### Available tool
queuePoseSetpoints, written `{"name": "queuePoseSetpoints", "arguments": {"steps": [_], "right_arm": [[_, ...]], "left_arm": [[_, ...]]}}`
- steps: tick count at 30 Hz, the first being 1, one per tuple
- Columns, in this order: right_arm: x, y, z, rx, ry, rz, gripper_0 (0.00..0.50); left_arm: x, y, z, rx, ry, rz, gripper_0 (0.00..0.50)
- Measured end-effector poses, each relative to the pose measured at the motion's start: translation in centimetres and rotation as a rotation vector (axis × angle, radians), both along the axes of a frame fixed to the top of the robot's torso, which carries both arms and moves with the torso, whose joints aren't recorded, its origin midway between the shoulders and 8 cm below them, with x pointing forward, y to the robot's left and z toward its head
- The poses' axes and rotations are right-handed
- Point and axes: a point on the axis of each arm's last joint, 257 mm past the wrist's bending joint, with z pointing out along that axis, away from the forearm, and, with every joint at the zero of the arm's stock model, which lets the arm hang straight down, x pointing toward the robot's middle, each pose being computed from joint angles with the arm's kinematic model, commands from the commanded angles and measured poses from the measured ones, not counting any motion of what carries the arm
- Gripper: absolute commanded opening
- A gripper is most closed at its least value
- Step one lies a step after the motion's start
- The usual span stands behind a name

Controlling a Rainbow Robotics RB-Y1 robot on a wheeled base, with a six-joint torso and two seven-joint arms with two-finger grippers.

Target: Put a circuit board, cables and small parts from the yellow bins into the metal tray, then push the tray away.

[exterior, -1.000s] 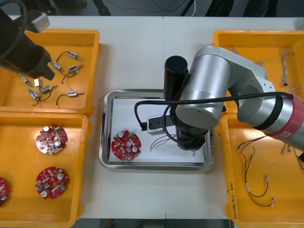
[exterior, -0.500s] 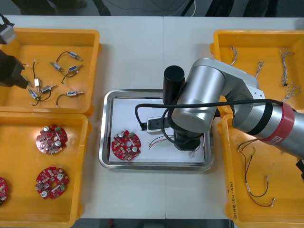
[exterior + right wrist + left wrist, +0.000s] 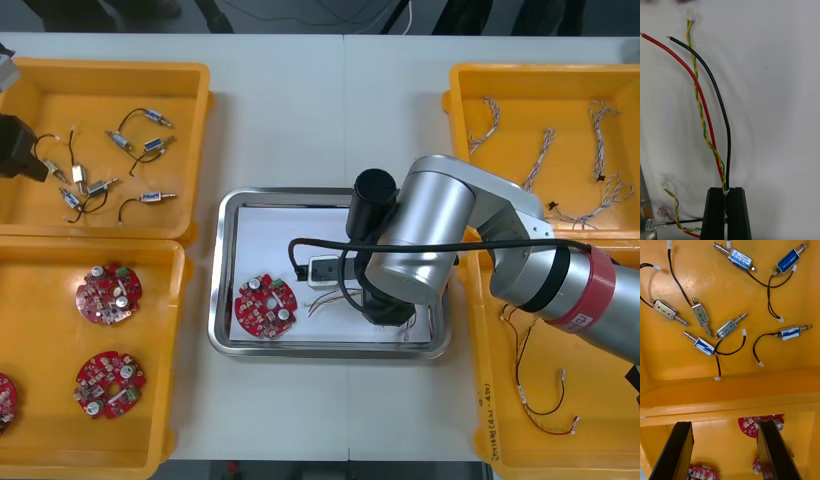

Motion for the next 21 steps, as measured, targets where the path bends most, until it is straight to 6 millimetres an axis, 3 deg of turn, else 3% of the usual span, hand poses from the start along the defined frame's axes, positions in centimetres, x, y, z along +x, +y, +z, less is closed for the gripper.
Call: {"name": "queuePoseSetpoints", "arguments": {"steps": [4,6,7,9,21], "right_arm": [[0.1,0.1,-0.2,0.01,-0.005,0.0,0.0],[0.1,0.1,-0.2,0.01,-0.006,0.0,0.203],[0.1,0.1,-0.2,0.01,-0.006,0.0,0.41],[0.1,0.1,-0.2,0.009,-0.009,0.0,0.5],[-0.4,0.4,0.9,0.005,-0.02,0.015,0.5]], "left_arm": [[0.9,0.6,-0.4,-0.026,-0.017,0.027,0.5],[1.3,0.9,-0.5,-0.034,-0.028,0.039,0.5],[1.6,1.1,-0.5,-0.034,-0.036,0.044,0.5],[2.1,1.4,-0.3,-0.024,-0.059,0.051,0.5],[4.0,2.0,-3.0,0.009,-0.076,0.062,0.5]]}}
